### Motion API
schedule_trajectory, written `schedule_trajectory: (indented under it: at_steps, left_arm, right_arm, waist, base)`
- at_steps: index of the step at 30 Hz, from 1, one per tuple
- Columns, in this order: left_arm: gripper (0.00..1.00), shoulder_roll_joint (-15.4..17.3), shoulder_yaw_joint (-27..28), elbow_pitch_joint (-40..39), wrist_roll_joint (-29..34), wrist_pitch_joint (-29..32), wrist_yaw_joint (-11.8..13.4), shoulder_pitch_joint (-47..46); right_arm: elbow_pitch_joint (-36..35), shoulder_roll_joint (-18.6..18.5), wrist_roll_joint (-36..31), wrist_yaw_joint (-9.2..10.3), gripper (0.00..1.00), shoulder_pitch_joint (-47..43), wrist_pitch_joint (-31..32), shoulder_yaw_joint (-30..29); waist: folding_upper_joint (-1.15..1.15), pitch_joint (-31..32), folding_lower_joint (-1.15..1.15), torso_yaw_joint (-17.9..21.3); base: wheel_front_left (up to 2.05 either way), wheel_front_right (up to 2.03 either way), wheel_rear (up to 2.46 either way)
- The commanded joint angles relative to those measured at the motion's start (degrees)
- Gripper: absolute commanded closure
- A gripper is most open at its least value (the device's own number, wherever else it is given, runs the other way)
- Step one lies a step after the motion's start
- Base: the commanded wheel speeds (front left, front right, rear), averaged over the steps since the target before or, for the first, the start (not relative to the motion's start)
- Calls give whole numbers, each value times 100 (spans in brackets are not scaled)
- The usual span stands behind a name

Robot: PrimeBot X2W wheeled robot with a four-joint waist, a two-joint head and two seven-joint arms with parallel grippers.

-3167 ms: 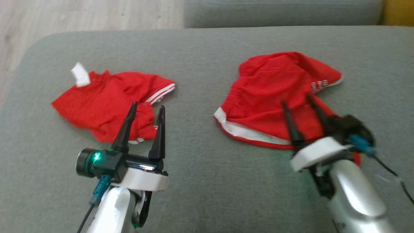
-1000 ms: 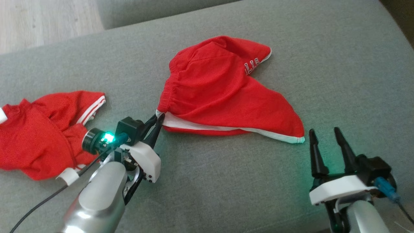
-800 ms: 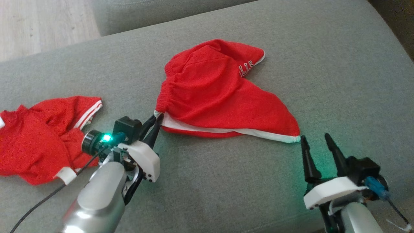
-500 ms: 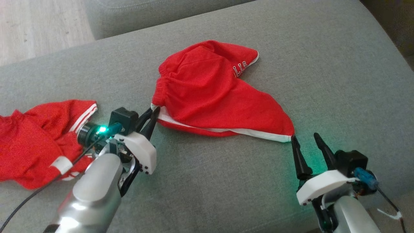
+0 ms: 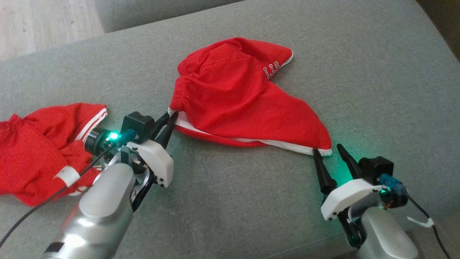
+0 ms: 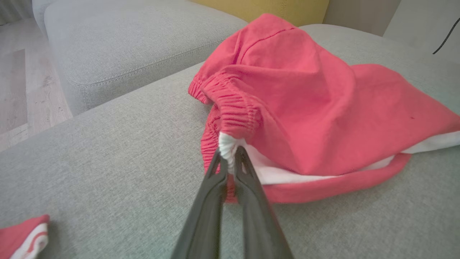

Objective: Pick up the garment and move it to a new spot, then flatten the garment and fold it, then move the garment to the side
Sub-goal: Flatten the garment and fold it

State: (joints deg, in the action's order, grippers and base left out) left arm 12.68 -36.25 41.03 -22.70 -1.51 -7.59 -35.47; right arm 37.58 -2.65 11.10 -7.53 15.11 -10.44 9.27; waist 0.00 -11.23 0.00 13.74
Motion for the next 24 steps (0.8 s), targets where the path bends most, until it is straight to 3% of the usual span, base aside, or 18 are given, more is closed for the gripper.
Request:
schedule_trajectory:
  at_steps: [1, 16, 17, 18, 19, 22, 24]
  left_arm:
    - [100, 193, 159, -147, -65, -34, 19, -326]
    - [100, 215, 81, -86, -142, -57, 28, -341]
    - [100, 216, 75, -86, -146, -56, 30, -344]
    - [100, 215, 70, -87, -152, -55, 30, -348]
    - [100, 214, 64, -86, -155, -55, 33, -352]
    - [100, 218, 53, -79, -171, -61, 38, -362]
    - [100, 225, 49, -72, -183, -72, 39, -362]
  right_arm:
    - [-53, -23, 27, 4, 0, 180, -74, 173]
    - [398, -22, 165, 4, 0, 391, -153, 467]
    - [411, -22, 175, 4, 14, 399, -158, 483]
    - [425, -22, 184, 4, 44, 408, -165, 495]
    - [443, -22, 195, 4, 62, 415, -171, 504]
    - [514, -22, 194, 4, 99, 442, -191, 507]
    - [546, -22, 189, 4, 100, 456, -209, 507]
  waist:
    - [0, -22, 0, -19]
    - [0, -2, 0, -11]
    - [0, -5, 0, -12]
    - [0, -7, 0, -16]
    - [0, -9, 0, -21]
    - [0, -11, 0, -42]
    - [0, -7, 0, -50]
  base:
    - [0, 0, 0]
    - [0, 0, 0]
    - [0, 0, 0]
    - [0, 0, 0]
    - [0, 0, 0]
    - [0, 0, 0]
    - [0, 0, 0]
